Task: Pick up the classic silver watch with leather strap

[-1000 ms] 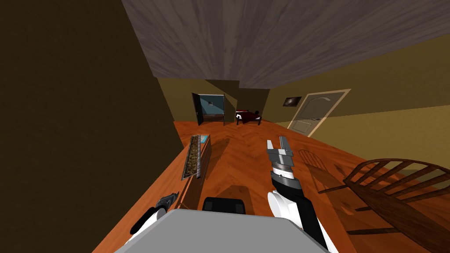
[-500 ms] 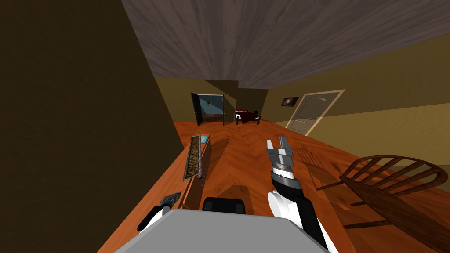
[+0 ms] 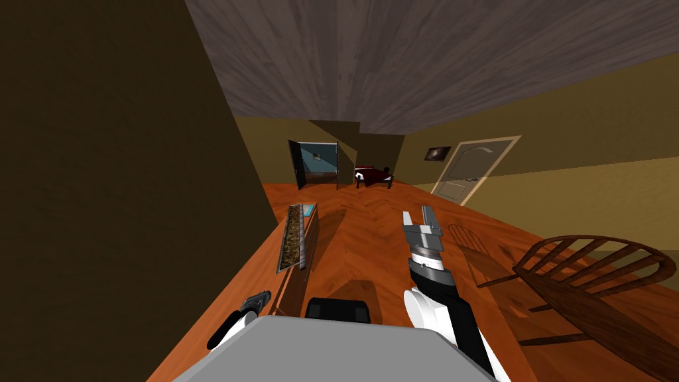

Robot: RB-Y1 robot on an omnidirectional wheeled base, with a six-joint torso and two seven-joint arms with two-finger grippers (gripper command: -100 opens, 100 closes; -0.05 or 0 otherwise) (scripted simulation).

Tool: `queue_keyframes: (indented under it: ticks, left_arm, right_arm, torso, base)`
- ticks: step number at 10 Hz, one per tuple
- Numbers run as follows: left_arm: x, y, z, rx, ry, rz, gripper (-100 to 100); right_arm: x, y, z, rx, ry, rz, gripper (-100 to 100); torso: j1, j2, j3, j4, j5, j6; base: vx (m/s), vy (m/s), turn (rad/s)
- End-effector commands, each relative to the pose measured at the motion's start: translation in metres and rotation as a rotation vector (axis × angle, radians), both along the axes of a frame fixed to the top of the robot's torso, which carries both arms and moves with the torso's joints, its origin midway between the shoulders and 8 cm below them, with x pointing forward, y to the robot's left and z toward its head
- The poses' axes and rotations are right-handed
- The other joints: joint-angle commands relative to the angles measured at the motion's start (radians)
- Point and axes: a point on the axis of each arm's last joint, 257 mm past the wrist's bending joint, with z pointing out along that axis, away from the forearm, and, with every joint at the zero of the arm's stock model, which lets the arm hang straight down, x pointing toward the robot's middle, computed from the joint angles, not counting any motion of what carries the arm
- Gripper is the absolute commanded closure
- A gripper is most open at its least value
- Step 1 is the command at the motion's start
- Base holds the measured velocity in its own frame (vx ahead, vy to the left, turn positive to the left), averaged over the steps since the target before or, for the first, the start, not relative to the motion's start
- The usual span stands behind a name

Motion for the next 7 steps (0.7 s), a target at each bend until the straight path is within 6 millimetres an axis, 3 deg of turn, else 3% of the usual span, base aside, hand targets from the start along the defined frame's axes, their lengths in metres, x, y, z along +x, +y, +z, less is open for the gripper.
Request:
queue_keyframes:
  ticks: [1, 2, 6, 7]
  left_arm:
    - [0.0, 0.0, 0.0, 0.0, 0.0, 0.0, 0]
    - [-0.003, 0.005, 0.004, 0.0, 0.001, -0.008, 100]
    - [-0.008, 0.013, 0.012, 0.001, 0.002, -0.017, 100]
    - [-0.008, 0.013, 0.012, -0.001, 0.003, -0.018, 0]
  right_arm:
    - [0.0, 0.0, 0.0, 0.0, 0.0, 0.0, 0]
    - [0.0, 0.0, 0.0, 0.0, 0.0, 0.0, 0]
    - [0.0, 0.0, 0.0, 0.0, 0.0, 0.0, 0]
    - [0.0, 0.0, 0.0, 0.0, 0.0, 0.0, 0]
  torso:
    - [0.0, 0.0, 0.0, 0.0, 0.0, 0.0]
    - [0.0, 0.0, 0.0, 0.0, 0.0, 0.0]
    - [-0.006, 0.0, 0.0, 0.0, -0.001, 0.0]
    - [-0.004, 0.0, 0.0, 0.0, -0.001, 0.001]
  base:
    - [0.0, 0.0, 0.0]
    - [-0.002, -0.044, 0.074]
    - [0.005, -0.078, 0.044]
    - [0.0, -0.008, -0.001]
